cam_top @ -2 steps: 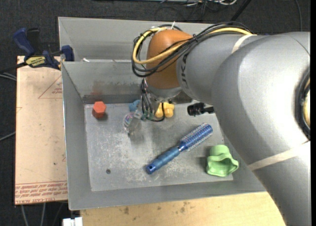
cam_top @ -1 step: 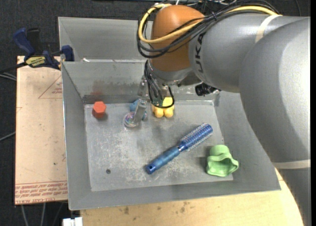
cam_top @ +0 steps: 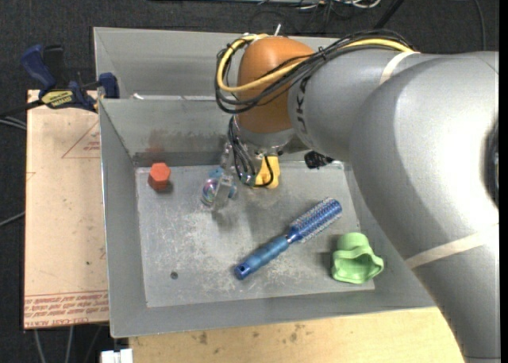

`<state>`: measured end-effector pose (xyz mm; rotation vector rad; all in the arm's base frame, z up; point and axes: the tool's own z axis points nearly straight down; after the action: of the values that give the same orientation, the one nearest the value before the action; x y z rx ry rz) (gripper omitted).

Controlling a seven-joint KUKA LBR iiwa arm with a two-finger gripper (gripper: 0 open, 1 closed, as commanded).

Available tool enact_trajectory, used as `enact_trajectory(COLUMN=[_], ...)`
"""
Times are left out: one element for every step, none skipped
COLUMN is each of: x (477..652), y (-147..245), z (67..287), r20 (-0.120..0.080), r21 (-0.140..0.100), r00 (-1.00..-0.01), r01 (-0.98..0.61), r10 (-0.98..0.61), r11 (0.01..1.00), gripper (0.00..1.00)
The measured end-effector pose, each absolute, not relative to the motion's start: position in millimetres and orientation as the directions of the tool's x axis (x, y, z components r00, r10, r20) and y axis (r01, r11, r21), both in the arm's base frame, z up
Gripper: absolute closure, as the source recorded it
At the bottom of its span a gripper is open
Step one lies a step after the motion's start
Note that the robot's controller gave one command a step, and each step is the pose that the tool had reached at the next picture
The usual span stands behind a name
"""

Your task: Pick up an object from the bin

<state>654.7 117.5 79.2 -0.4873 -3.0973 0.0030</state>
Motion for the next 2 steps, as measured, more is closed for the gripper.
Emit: enact_trajectory(x=[651.8, 652.9], y=[124.0, 124.6], z=[71.0, 72.5], r20=[0.0, -0.003], r21=[0.0, 0.003], r00=[-0.983, -0.983], r01=[0.184, 0.184], r10=[0.184, 0.184], r11=[0.983, 0.983], gripper=[0.0, 1.0])
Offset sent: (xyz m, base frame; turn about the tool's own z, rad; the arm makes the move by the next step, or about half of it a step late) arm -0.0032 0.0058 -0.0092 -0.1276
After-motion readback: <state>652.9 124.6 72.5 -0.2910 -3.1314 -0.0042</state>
